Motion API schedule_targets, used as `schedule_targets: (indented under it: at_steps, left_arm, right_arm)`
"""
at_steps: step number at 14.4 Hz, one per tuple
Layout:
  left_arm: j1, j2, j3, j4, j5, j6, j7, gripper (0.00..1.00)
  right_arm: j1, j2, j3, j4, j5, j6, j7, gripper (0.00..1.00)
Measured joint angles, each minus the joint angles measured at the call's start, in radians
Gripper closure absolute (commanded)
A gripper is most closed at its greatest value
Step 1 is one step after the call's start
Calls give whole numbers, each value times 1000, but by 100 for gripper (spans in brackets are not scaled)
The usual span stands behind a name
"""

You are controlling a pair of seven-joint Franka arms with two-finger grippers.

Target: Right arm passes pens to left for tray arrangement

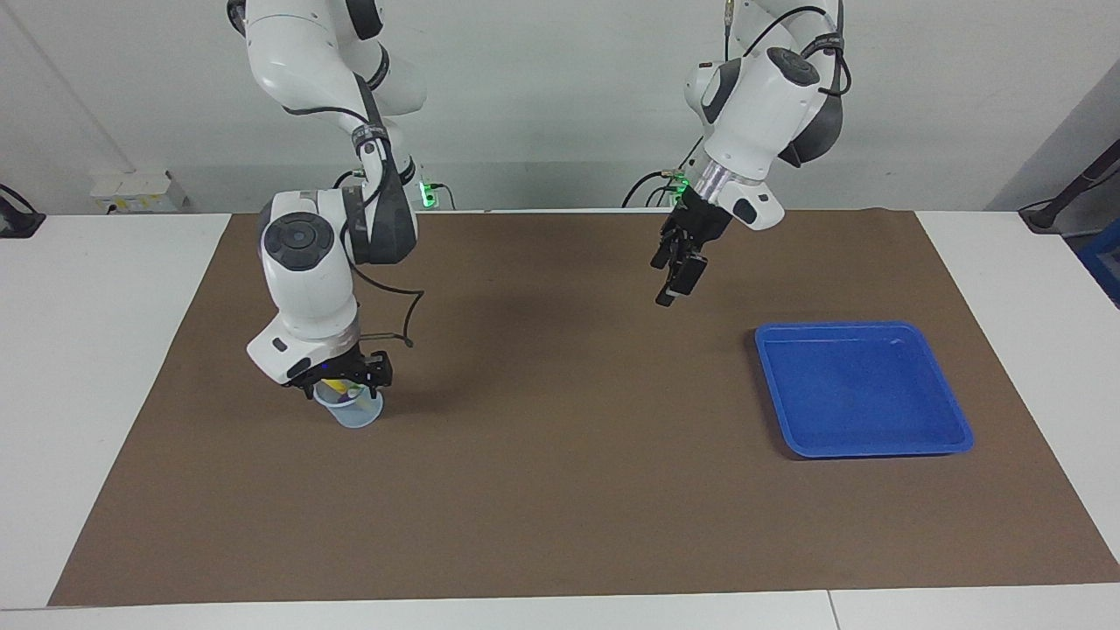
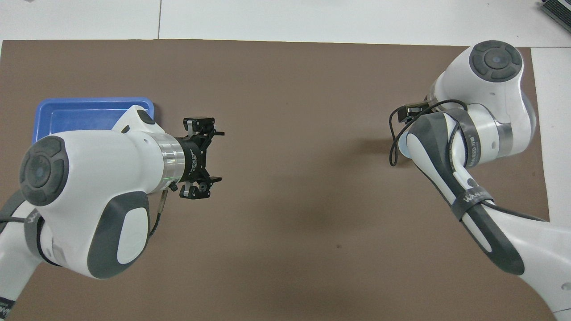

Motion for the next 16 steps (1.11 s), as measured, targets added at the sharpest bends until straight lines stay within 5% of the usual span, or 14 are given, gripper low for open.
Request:
schedule_targets:
  at_steps: [3,6,16]
  left_arm:
    - [-20,0,0,-20,0,27,-4,0]
    - [-31,0,0,-36,0,48,-6,0]
    - [-68,0,1,-37,0,52,-11,0]
  right_arm:
    - [0,6,0,1,0,0,22,40]
    - [0,14,0,1,0,12,29,53]
    - [22,18,0,1,0,10,69,59]
